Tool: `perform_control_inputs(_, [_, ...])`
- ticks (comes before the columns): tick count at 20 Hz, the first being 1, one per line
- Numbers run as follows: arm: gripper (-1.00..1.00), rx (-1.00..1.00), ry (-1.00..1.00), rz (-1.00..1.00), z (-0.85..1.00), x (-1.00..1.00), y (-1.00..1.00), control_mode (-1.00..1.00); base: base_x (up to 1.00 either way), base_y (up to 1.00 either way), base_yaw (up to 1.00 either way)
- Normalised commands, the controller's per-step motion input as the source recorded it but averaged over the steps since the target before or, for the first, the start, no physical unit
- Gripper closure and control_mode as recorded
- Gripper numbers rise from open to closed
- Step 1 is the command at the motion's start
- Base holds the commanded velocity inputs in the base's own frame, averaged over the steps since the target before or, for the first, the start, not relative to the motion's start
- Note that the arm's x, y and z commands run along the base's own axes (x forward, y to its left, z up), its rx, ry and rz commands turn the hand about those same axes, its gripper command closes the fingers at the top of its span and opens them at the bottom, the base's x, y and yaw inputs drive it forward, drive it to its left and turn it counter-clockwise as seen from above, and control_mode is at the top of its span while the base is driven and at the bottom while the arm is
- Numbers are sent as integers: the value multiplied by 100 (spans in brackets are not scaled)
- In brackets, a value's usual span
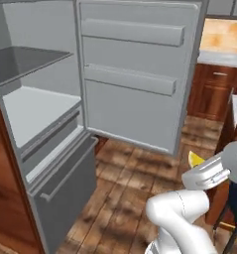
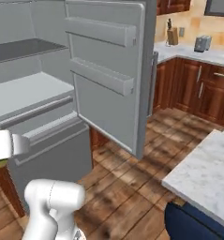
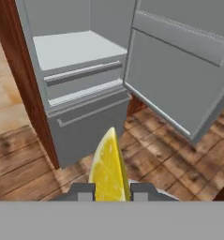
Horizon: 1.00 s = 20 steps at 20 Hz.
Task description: Grab the lemon wedges from the fridge, place them in the blender, close the lid, and turn on the blender to create a marinade.
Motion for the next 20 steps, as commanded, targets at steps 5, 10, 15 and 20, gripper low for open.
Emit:
perform_control_inputs(5, [100,0,0,0,0,0,0,100,-35,44,-77])
perform_control_inputs(10, [100,0,0,0,0,0,0,100,-43,3,-87])
perform_control_inputs(15, [100,0,0,0,0,0,0,100,-4,-63,-79])
perform_control_inputs(20, [100,0,0,0,0,0,0,100,0,-100,-49])
